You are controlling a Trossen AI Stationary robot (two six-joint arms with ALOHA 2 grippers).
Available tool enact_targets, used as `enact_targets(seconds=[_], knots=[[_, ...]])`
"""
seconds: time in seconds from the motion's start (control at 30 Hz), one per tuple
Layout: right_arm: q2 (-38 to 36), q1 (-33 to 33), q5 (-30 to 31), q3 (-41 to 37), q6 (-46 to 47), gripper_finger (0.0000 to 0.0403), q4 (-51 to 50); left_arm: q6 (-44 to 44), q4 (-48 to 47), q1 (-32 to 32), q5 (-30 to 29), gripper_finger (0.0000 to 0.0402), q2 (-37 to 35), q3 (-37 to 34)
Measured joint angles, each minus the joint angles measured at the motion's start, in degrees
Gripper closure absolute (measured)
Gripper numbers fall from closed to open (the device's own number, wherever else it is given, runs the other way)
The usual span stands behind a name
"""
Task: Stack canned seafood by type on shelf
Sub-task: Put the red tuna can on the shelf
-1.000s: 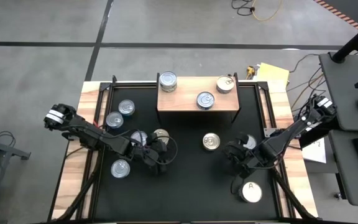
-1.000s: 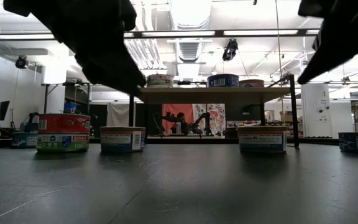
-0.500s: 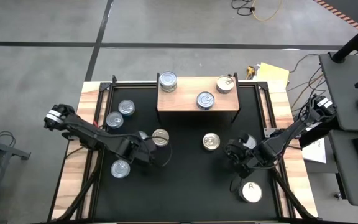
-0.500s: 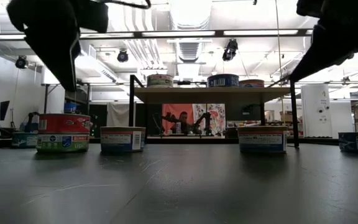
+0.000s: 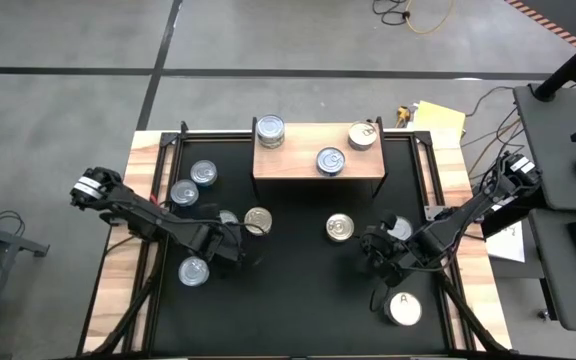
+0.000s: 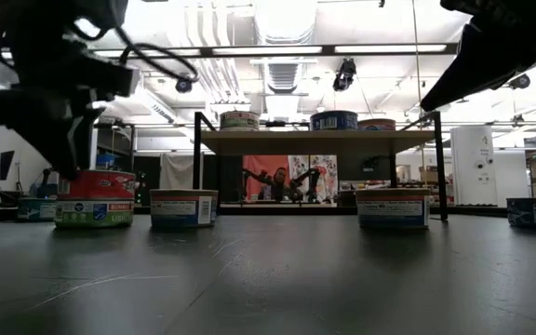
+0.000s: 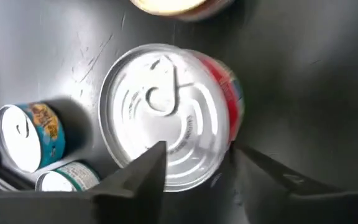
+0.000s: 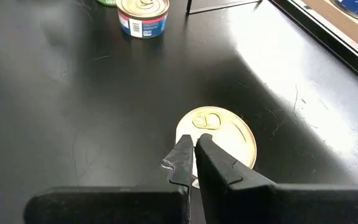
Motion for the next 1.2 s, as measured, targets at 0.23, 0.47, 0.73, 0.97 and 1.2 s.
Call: enact_targets(seconds=[0.23, 0.47, 0.73, 0.97, 1.2], knots=[[0.0, 0.0, 0.3, 0.0, -0.1, 0.0394, 0.0, -1.8, 1.8, -0.2, -1.5, 0.0371, -0.2, -2.6], [0.0, 0.0, 1.3, 0.0, -0.2, 0.0394, 0.0, -0.1, 5.5, -0.7, -1.7, 0.0400, -0.4, -2.3], [0.0, 0.0, 1.3, 0.0, -0.2, 0.0394, 0.0, 3.3, 7.8, -3.0, 2.2, 0.0401, -0.3, 2.0], [0.0, 0.0, 1.3, -0.1, -0.4, 0.0394, -0.1, 4.0, 7.4, -4.3, 1.8, 0.0401, -0.4, 4.9], [0.0, 0.0, 1.3, -0.1, -0.9, 0.0394, -0.1, 3.9, 8.1, -4.7, 1.6, 0.0401, -0.5, 4.9]])
